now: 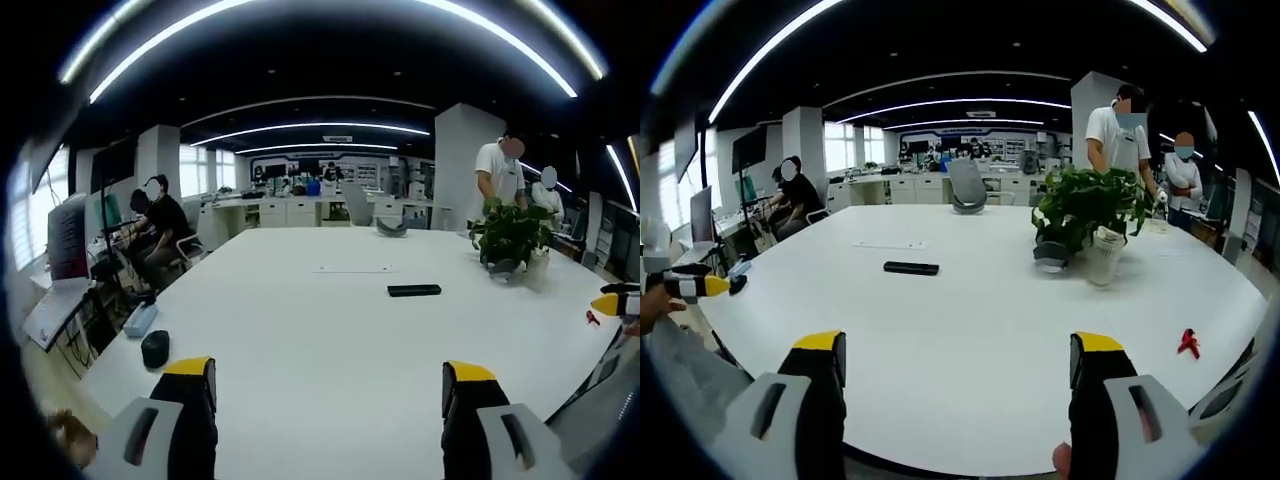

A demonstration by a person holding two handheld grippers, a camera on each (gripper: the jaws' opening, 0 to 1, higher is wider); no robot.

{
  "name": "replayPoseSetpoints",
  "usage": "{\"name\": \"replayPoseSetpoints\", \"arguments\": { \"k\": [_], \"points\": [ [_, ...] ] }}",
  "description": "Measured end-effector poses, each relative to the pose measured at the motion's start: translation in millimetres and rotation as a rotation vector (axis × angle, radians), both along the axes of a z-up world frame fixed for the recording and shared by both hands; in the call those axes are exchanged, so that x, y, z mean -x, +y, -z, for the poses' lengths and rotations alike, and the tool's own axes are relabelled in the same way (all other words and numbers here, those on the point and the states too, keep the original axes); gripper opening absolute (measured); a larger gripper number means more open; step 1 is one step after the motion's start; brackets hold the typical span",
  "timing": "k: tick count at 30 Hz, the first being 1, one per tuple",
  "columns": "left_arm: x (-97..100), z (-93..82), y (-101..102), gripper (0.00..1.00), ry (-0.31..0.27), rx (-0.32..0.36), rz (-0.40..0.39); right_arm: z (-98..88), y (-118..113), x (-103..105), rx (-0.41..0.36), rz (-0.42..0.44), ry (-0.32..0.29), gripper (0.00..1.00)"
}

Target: Press the specified remote control buttons in sequence, fully releasing each button before pressing the next.

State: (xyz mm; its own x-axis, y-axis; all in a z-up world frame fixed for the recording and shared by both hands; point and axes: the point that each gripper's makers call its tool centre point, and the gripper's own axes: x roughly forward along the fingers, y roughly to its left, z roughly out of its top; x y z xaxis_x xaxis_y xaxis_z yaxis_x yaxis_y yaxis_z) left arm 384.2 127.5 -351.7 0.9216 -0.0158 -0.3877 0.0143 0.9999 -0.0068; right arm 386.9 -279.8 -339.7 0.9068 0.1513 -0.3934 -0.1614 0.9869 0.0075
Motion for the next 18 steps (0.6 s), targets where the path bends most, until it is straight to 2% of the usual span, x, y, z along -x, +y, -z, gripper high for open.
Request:
{"name": "replayPoseSetpoints", "arguments": {
  "k": [14, 18],
  "points": [
    [-1.2, -9.3, -3.3, 0.96, -0.033, 0.026, 0.021, 4.4, 4.6, 1.5, 0.001, -0.013, 0.032, 0.93],
    [-0.8, -8.2, -6.1, 0.95, -0.016, 0.031, 0.039, 6.9, 2.9, 1.6, 0.001, -0.006, 0.046, 0.89]
  ]
}}
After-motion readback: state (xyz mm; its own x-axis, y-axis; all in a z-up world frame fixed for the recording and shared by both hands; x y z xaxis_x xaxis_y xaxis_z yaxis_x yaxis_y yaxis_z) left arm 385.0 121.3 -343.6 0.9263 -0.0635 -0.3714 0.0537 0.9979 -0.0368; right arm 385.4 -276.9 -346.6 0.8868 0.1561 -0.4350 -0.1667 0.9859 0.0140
